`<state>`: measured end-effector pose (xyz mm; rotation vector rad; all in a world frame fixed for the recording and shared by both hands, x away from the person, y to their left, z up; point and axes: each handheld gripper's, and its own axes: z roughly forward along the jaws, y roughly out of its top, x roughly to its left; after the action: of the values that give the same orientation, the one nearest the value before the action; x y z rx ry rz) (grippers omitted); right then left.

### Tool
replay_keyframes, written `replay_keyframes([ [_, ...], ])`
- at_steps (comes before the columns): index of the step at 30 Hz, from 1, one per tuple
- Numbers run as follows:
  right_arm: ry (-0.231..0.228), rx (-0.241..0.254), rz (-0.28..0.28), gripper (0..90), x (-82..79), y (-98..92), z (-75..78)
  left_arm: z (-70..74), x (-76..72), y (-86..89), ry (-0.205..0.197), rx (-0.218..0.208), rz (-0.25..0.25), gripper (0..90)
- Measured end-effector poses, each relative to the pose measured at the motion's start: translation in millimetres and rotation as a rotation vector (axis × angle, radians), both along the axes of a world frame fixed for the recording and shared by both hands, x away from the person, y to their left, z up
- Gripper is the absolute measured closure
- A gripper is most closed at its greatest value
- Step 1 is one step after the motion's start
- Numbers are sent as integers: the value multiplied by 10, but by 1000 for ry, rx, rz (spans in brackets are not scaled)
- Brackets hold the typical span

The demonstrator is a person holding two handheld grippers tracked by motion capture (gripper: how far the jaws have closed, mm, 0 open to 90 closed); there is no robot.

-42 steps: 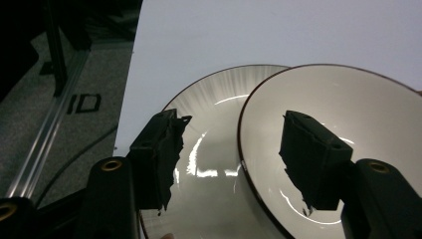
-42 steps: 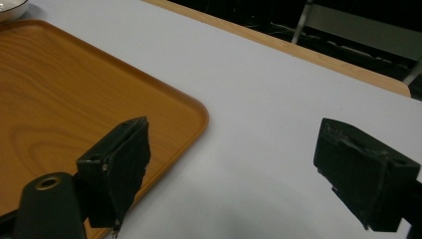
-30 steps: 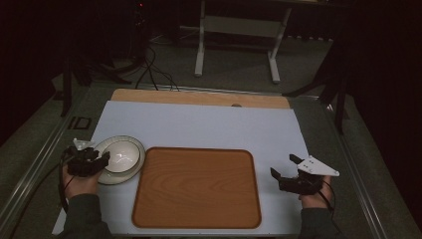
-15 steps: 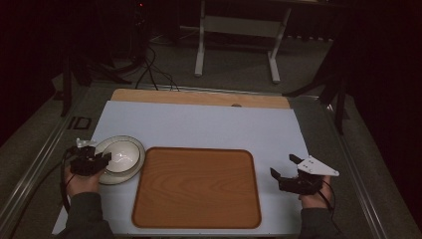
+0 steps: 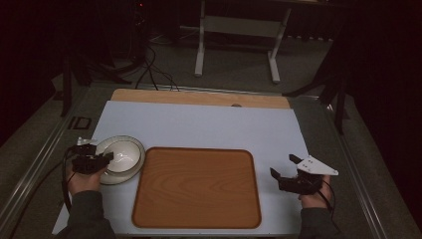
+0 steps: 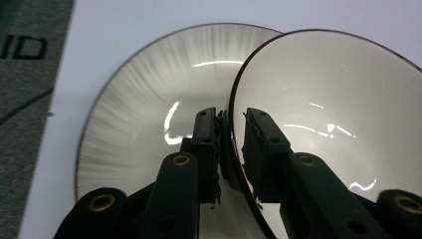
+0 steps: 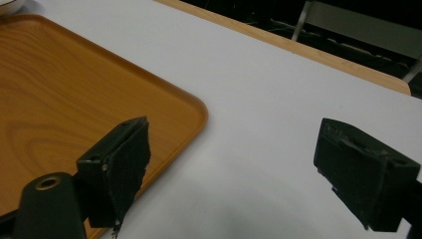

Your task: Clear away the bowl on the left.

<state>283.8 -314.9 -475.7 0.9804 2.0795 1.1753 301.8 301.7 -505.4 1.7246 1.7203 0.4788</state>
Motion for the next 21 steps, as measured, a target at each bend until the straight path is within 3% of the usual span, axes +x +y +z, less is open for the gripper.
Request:
replay_keyframes([
  [21, 0, 3, 0, 141, 0, -9, 4, -4, -3, 31, 34, -61, 14, 826],
])
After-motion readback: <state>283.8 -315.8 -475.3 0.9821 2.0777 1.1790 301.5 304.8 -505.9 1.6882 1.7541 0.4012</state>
